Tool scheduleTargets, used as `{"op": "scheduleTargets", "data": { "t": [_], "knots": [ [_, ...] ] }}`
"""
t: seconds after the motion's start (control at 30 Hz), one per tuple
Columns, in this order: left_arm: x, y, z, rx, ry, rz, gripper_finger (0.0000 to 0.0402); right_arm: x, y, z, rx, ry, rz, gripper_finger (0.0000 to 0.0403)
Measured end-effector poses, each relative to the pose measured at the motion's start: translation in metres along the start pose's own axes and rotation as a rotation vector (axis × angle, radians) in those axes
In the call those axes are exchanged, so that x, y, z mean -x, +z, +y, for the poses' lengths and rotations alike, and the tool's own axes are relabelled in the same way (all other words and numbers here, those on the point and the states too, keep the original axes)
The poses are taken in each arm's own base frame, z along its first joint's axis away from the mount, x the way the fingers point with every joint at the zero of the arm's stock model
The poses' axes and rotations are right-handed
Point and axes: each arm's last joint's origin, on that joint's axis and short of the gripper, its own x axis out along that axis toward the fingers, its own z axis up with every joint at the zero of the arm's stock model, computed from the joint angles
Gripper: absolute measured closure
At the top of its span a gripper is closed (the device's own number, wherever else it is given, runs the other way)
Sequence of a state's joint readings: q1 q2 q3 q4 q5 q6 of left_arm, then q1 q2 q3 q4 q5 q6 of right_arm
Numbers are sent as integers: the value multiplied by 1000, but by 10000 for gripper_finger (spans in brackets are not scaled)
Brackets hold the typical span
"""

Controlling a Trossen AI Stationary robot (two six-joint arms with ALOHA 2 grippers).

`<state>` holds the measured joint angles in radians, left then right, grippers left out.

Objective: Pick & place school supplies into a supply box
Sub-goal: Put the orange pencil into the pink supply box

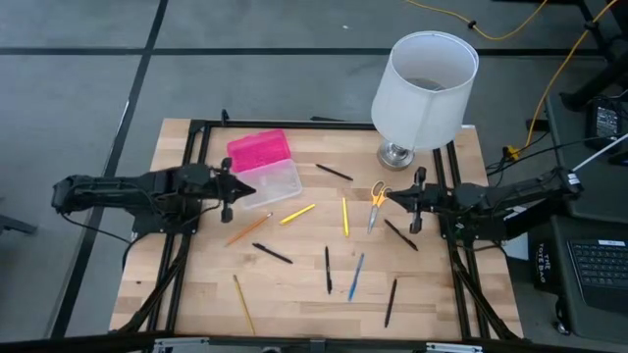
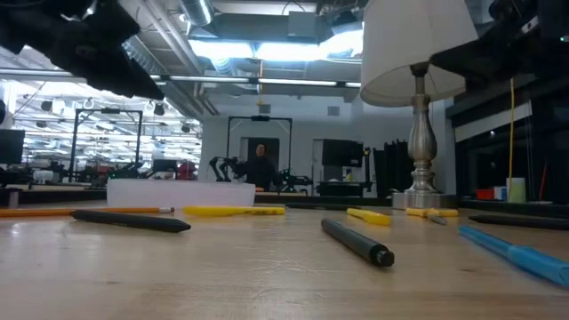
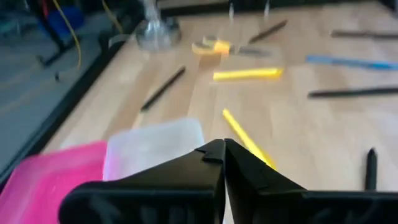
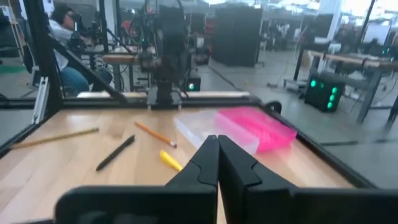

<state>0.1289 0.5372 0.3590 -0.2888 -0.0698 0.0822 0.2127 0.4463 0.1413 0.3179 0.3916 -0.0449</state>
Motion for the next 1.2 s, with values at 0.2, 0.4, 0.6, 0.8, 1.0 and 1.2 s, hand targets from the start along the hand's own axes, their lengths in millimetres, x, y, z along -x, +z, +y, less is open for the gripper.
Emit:
{"op": "scheduleTargets", "data": {
  "t": [0.2, 0.4, 0.6, 0.8, 1.0, 1.2],
  "knots": [
    [-15, 5, -7, 66, 28, 194, 401, -10, -2, 4, 14, 8, 11, 399],
    [-25, 23, -26, 92, -15, 257, 400, -18, 8, 10, -5, 103, 16, 392],
    [-28, 41, -52, 130, -13, 353, 399, -26, 5, 15, 39, 135, 68, 397],
    [-27, 54, -76, 149, 64, 535, 401, -30, 4, 16, 18, 135, 90, 378],
    [-34, 55, -88, 236, 97, 606, 398, -33, -1, 18, 28, 136, 119, 367],
    [-42, 50, -91, 348, 65, 694, 398, -36, -5, 19, 36, 136, 143, 366]
  ]
}}
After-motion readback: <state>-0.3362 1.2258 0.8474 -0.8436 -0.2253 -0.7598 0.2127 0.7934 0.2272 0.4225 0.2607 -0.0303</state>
